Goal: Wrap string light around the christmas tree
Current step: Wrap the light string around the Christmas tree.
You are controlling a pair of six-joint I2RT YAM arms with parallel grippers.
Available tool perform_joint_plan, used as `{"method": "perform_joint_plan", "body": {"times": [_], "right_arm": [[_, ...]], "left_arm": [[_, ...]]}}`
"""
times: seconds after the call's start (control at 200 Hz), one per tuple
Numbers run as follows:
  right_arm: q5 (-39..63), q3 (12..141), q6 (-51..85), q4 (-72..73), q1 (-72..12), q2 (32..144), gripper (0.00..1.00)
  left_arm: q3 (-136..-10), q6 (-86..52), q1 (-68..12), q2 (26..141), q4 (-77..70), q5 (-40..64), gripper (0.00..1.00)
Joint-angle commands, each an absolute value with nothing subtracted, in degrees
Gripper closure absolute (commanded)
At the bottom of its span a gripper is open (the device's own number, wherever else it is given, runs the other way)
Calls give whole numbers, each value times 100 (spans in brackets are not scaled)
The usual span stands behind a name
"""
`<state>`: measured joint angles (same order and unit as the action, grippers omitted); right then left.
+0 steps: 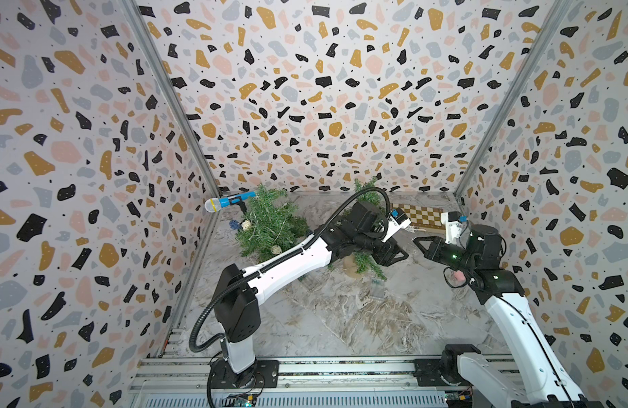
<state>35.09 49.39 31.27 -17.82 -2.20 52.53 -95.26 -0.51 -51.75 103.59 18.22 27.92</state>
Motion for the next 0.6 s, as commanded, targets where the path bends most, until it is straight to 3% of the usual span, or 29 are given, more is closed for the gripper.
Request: {"method": "perform_joint_plan", "body": {"times": [0.0,0.415,0.516,0.596], "right_arm": [[3668,4893,3069,-1708,-202,5240,100],[3768,4866,3052,-1682,-65,5096,100],[3691,4977,2985,-1777,-6,5144,100],[3726,4965,3072,-1683,-8,5192,100]], "left_arm": [[-9569,603,-5124,10492,1220,3056,41],[-9976,1194,-5124,11079,1986,3228,58],[-9602,1351,-4993,10845,2167,3119,59],[-9240,1277,-4863,10604,1892,3085,66]]}}
